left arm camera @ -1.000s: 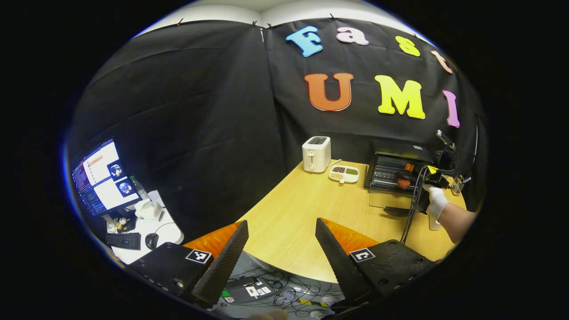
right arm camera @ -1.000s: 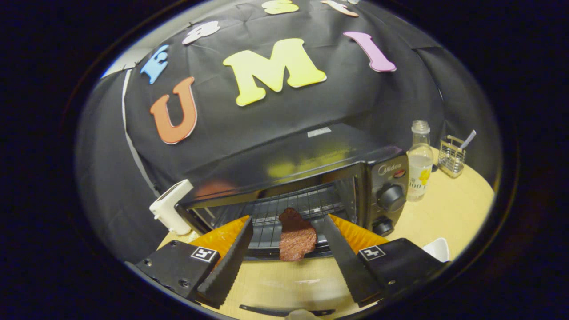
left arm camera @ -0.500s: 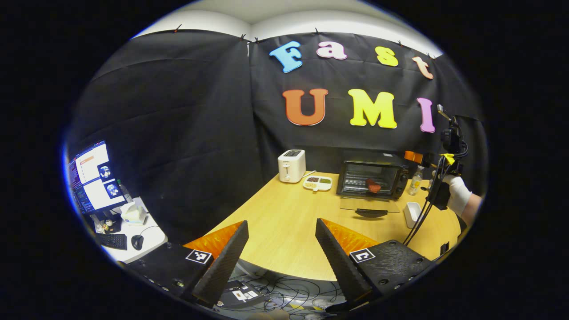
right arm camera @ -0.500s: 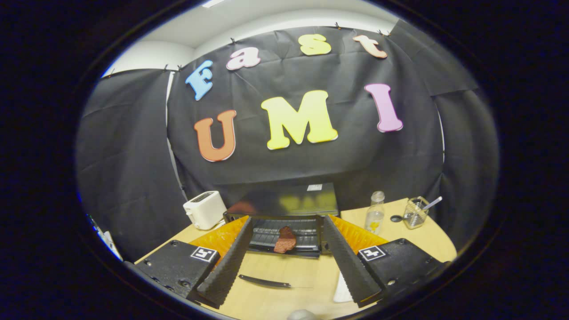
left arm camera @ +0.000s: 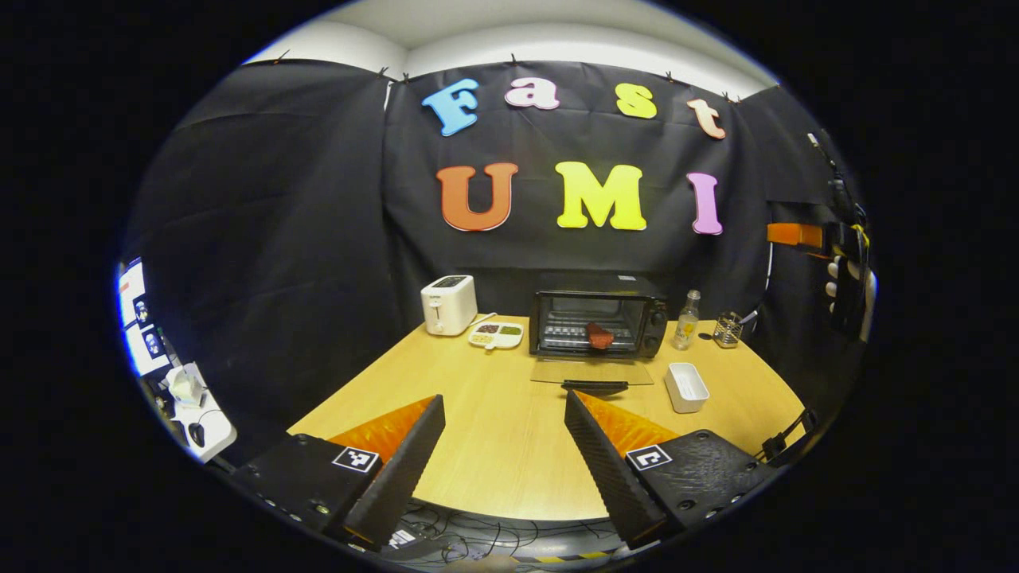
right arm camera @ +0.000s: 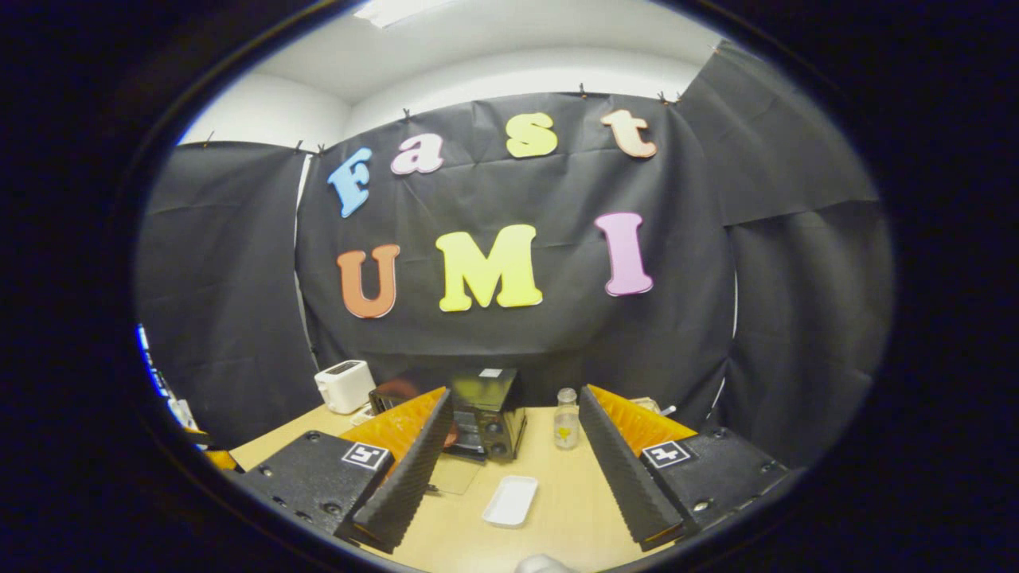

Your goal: Open the electric oven with the left hand, put the food in, and close the electric oven.

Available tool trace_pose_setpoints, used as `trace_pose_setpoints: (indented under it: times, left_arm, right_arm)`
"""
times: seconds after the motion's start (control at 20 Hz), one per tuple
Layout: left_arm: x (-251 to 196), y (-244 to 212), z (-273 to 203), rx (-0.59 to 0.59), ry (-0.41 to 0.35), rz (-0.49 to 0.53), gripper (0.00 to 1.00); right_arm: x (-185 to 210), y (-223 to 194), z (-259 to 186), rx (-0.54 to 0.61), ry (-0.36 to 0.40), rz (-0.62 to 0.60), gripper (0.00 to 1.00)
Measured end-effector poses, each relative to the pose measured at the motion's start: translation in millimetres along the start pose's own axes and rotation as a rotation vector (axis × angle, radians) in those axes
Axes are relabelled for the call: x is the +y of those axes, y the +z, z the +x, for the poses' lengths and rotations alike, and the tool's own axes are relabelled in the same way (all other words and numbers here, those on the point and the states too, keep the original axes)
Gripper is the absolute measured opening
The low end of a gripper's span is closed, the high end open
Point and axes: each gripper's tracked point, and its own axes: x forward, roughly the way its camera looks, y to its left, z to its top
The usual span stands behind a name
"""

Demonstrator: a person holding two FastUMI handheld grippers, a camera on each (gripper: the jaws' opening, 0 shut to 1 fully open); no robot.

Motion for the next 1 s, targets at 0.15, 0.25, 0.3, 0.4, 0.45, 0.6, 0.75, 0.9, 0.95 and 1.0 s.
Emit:
trace_pose_setpoints:
  times: [0.15,0.25,0.3,0.4,0.45,0.6,0.75,0.9,0.95,1.0]
  left_arm:
    - [-36,-13,23,0.028,-0.014,0.030,0.97]
    - [-56,-28,46,0.053,-0.026,0.043,0.97]
    - [-69,-34,57,0.066,-0.033,0.043,0.97]
    - [-87,-53,81,0.113,-0.049,0.051,0.97]
    - [-96,-60,95,0.129,-0.063,0.052,0.97]
    - [-119,-80,143,0.166,-0.114,0.099,0.97]
    - [-134,-109,191,0.224,-0.169,0.105,0.97]
    - [-137,-133,234,0.279,-0.182,0.080,0.97]
    - [-141,-138,244,0.283,-0.190,0.079,0.98]
    - [-143,-142,251,0.290,-0.203,0.082,0.97]
  right_arm:
    - [-34,3,-23,0.008,0.017,-0.045,1.00]
    - [-43,2,-38,0.013,0.051,-0.063,1.00]
    - [-47,0,-43,0.019,0.069,-0.070,1.00]
    - [-62,-10,-49,0.061,0.063,-0.097,1.00]
    - [-65,-14,-52,0.070,0.061,-0.095,1.00]
    - [-72,-23,-47,0.120,0.008,-0.090,1.00]
    - [-80,-21,-39,0.150,-0.086,-0.073,1.00]
    - [-82,-22,-36,0.166,-0.154,-0.049,0.96]
    - [-83,-23,-37,0.171,-0.173,-0.050,0.96]
    - [-84,-22,-38,0.173,-0.191,-0.056,1.00]
